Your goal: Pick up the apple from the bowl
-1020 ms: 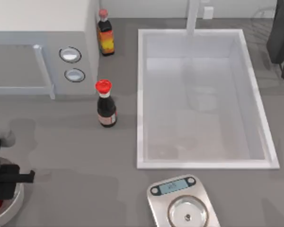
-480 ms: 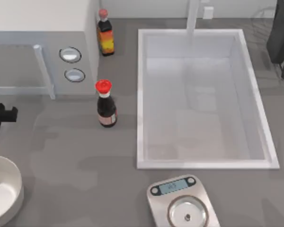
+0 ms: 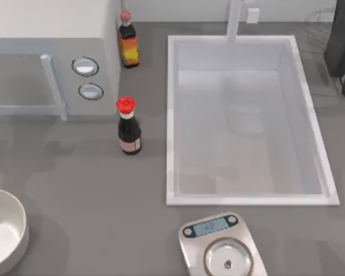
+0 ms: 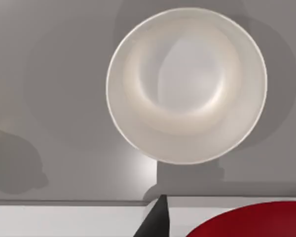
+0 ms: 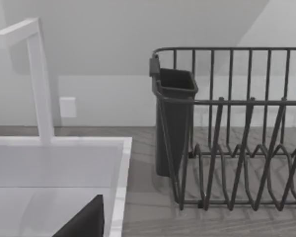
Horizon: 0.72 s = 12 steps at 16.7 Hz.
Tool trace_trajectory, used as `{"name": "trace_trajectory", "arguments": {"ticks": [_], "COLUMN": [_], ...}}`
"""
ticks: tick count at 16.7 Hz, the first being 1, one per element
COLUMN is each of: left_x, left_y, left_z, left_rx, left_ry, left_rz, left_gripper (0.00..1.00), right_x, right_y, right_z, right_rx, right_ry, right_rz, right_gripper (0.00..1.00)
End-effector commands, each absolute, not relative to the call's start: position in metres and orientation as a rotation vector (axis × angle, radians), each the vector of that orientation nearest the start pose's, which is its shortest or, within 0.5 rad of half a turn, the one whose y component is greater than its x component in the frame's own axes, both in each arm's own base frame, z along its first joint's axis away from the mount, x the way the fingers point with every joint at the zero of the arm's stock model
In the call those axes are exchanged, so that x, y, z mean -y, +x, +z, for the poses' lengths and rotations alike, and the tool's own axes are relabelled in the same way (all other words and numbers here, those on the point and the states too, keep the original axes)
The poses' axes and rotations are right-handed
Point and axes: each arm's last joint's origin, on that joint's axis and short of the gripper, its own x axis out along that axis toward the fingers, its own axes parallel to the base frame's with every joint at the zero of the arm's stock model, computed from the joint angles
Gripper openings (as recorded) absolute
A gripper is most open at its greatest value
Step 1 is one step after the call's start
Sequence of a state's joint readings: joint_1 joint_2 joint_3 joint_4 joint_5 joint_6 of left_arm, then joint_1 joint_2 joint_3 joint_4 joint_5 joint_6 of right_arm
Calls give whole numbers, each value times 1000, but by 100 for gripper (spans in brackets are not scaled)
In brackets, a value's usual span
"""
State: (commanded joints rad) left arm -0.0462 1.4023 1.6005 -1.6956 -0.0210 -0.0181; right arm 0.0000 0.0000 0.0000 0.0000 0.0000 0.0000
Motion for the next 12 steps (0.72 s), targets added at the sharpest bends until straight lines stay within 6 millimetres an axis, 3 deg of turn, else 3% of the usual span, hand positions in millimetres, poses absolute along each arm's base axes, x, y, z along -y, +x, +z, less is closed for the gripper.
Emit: {"name": "trace_trajectory", "arguments": {"ticks": [7, 10, 12], "left_x": [8, 34, 69], "left_y": [221, 246, 264], "left_z": [369, 353, 335], "left_rx": [-1500, -1523, -1539], "left_ry": [34, 28, 23], "left_rz": [-7, -12, -16], "left_gripper": [0, 0, 0], "right_x": [1, 1, 1], "right_y": [106, 106, 106], "right_z": [160, 160, 160], "right_rx": [0, 0, 0], "right_ry": [0, 0, 0], "right_rz": [0, 0, 0], "right_gripper": [100, 100, 100]}}
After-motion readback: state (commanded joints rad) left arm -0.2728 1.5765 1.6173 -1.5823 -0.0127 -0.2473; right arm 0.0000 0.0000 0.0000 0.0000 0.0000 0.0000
